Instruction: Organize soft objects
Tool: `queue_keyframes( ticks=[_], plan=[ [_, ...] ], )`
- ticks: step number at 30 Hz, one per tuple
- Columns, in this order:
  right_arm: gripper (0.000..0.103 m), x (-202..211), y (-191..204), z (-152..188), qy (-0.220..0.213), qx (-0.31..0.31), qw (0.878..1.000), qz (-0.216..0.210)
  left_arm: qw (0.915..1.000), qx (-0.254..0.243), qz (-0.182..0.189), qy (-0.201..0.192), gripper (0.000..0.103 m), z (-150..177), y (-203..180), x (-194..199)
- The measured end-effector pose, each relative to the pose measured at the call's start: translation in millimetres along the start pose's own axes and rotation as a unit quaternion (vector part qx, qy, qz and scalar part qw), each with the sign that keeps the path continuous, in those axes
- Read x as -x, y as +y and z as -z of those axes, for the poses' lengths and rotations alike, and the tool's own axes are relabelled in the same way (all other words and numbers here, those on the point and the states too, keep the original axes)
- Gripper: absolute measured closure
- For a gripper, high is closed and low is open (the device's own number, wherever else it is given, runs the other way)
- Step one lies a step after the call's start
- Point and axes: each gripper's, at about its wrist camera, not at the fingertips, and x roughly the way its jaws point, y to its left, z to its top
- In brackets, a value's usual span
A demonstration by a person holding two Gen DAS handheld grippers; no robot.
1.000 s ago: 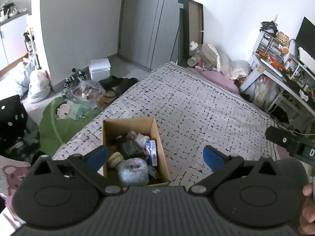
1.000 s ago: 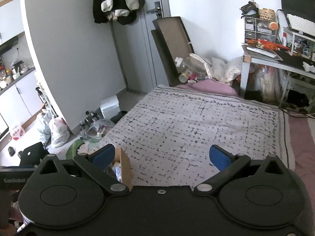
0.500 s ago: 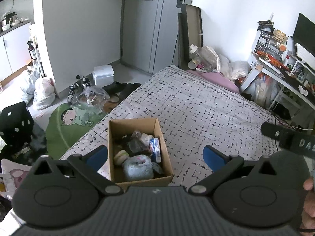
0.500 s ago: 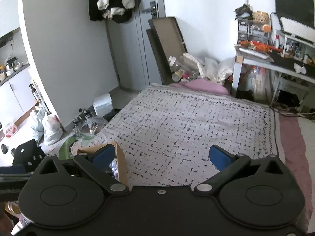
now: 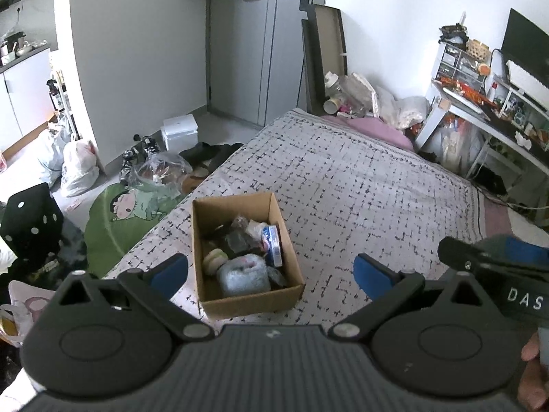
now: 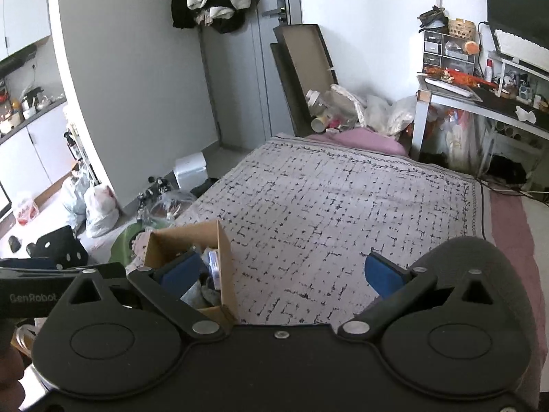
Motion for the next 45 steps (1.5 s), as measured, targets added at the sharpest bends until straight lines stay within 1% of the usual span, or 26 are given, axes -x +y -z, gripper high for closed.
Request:
queue_keyframes(
  ticks=[4, 7, 10, 14, 18, 24, 29, 33, 39, 45],
  plan=[
    [0.000, 1.6, -2.8, 3.5, 0.003, 0.001, 1.000, 0.006, 1.0000, 0.004, 0.002, 0.001, 0.001, 5.7, 2.5, 1.8],
    [0.000, 0.0, -5.4, 7.8, 0.015, 0.006, 1.000, 0.008, 1.0000, -0.001, 0.008, 0.004, 0.001, 9.3, 2.5, 2.1],
    [0.000, -1.0, -7.8, 12.9, 0.023, 0.010, 1.000, 0.003, 0.9999, 0.001, 0.013, 0.007, 0.001, 12.4, 3.9, 1.1],
    [0.000, -0.2, -9.2, 17.7, 0.026, 0.023, 0.999, 0.012, 0.9998, 0.003, 0.013, 0.012, 0.001, 15.5, 5.9, -1.4],
    [0.000, -3.0, -15.5, 18.7, 0.034, 0.018, 0.999, 0.012, 0.9997, 0.008, 0.014, 0.016, 0.001, 19.1, 7.7, -2.7],
    [0.000, -3.6, -17.8, 19.6, 0.029, 0.016, 0.999, 0.010, 0.9995, 0.005, 0.025, 0.017, 0.001, 19.1, 5.1, -5.6],
    [0.000, -1.7, -18.0, 24.1, 0.022, 0.012, 1.000, 0.019, 0.9993, -0.004, 0.036, 0.006, 0.001, 15.2, 1.6, -5.6],
    [0.000, -3.0, -18.7, 26.3, 0.024, 0.017, 0.999, 0.020, 0.9990, -0.003, 0.043, 0.013, 0.001, 17.7, -0.3, -8.9],
    [0.000, -2.9, -17.6, 27.0, 0.021, 0.017, 0.999, 0.017, 0.9987, -0.002, 0.045, 0.021, 0.001, 22.1, 0.5, -13.0],
    [0.000, -3.0, -16.3, 27.1, 0.018, 0.021, 0.999, 0.017, 0.9990, 0.001, 0.038, 0.022, 0.001, 23.8, 2.4, -13.0]
  ],
)
